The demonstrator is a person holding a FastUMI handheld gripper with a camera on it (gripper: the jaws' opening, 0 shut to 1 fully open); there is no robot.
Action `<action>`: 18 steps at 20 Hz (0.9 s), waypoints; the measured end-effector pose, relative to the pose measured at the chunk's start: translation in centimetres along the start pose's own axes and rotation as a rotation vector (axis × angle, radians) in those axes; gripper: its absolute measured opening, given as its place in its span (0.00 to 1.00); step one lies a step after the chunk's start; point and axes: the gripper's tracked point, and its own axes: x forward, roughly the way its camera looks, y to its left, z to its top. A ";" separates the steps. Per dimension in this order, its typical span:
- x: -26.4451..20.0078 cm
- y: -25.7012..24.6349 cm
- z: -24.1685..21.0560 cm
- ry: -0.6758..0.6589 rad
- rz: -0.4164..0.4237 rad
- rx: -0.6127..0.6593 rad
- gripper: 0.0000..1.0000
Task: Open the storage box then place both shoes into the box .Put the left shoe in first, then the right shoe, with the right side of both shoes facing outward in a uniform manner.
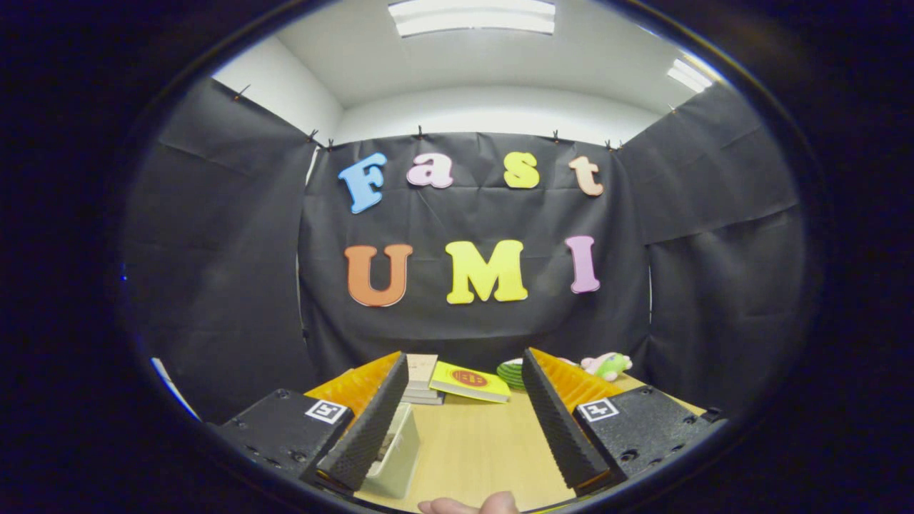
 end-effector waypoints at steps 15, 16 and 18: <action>0.9 -1.1 0.3 0.025 -0.012 0.010 1.00; 1.0 -1.0 0.1 0.034 -0.006 0.011 1.00; 0.8 -1.2 -0.5 0.048 -0.005 -0.003 1.00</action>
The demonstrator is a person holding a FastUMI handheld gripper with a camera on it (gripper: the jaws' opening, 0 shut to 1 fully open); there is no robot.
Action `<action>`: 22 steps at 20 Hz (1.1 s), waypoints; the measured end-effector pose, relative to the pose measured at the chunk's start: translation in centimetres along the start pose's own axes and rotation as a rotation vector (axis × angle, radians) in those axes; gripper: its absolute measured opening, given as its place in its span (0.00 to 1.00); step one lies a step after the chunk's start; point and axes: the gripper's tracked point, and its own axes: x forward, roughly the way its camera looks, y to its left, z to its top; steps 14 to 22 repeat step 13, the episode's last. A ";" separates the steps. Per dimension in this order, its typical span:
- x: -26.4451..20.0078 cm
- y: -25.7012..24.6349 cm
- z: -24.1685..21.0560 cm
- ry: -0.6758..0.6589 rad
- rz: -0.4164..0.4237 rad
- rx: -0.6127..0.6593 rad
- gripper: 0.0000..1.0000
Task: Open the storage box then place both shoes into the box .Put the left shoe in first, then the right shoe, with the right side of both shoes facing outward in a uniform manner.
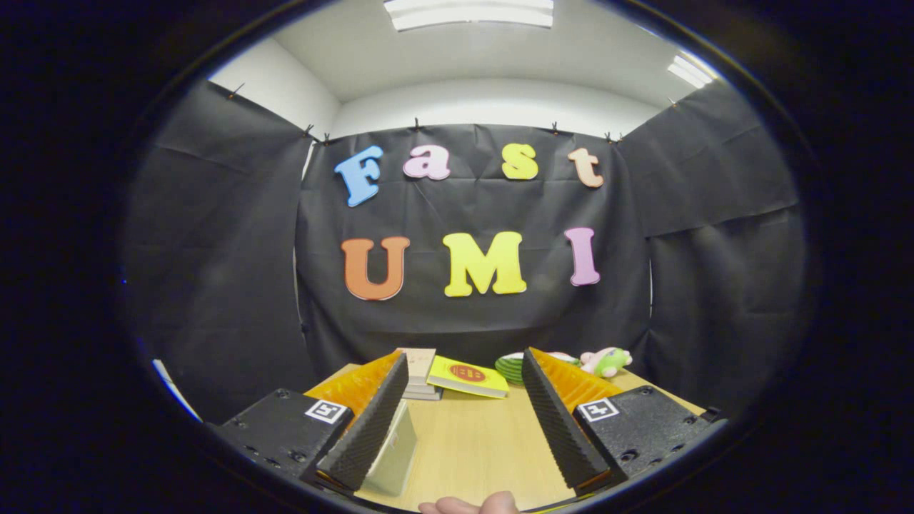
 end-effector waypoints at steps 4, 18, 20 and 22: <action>-0.3 -0.7 0.2 -0.008 -0.025 0.009 1.00; 0.7 0.7 0.1 -0.015 0.009 0.079 1.00; 0.7 0.7 0.1 -0.015 0.009 0.079 1.00; 0.7 0.7 0.1 -0.015 0.009 0.079 1.00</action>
